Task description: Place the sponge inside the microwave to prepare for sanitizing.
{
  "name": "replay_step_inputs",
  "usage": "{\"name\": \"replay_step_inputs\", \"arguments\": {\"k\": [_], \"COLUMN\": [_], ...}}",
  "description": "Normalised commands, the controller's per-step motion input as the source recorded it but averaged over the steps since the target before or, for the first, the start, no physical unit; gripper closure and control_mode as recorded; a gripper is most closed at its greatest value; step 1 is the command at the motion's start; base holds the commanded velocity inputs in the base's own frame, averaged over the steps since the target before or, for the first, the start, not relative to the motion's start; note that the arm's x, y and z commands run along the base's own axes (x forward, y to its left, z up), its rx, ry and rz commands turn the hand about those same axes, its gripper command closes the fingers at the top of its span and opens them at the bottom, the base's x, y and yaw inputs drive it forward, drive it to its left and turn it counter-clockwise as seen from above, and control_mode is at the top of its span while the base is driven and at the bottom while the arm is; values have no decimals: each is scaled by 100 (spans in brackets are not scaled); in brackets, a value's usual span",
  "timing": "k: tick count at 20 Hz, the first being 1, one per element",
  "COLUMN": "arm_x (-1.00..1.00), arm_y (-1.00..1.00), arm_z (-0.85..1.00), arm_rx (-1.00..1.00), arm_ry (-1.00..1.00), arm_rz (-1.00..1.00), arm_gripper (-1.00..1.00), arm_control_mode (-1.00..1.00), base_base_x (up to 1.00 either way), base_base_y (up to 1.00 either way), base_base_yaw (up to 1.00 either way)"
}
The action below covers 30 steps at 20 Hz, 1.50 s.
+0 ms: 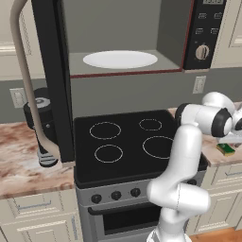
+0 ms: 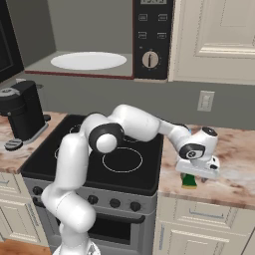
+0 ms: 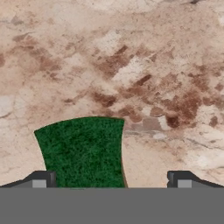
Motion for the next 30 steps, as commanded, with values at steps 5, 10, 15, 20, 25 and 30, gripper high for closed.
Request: {"name": "replay_step_inputs", "arguments": {"k": [5, 10, 15, 20, 25, 30], "arm_x": [-3, 1, 5, 8, 12, 16], "arm_y": [16, 18, 5, 3, 0, 0], "arm_z": [-2, 0, -2, -14, -16, -16], "arm_rx": [0, 0, 0, -5, -6, -2], "arm_ry": [0, 0, 0, 0, 0, 0], "arm_rz": [-1, -1, 0, 0, 0, 0], "arm_gripper": [-100, -100, -100, -100, -100, -100], "arm_control_mode": [-100, -100, -100, -100, -100, -100], "base_base_x": [0, 0, 0, 0, 0, 0], "base_base_y": [0, 0, 0, 0, 0, 0], "base_base_yaw": [0, 0, 0, 0, 0, 0]}}
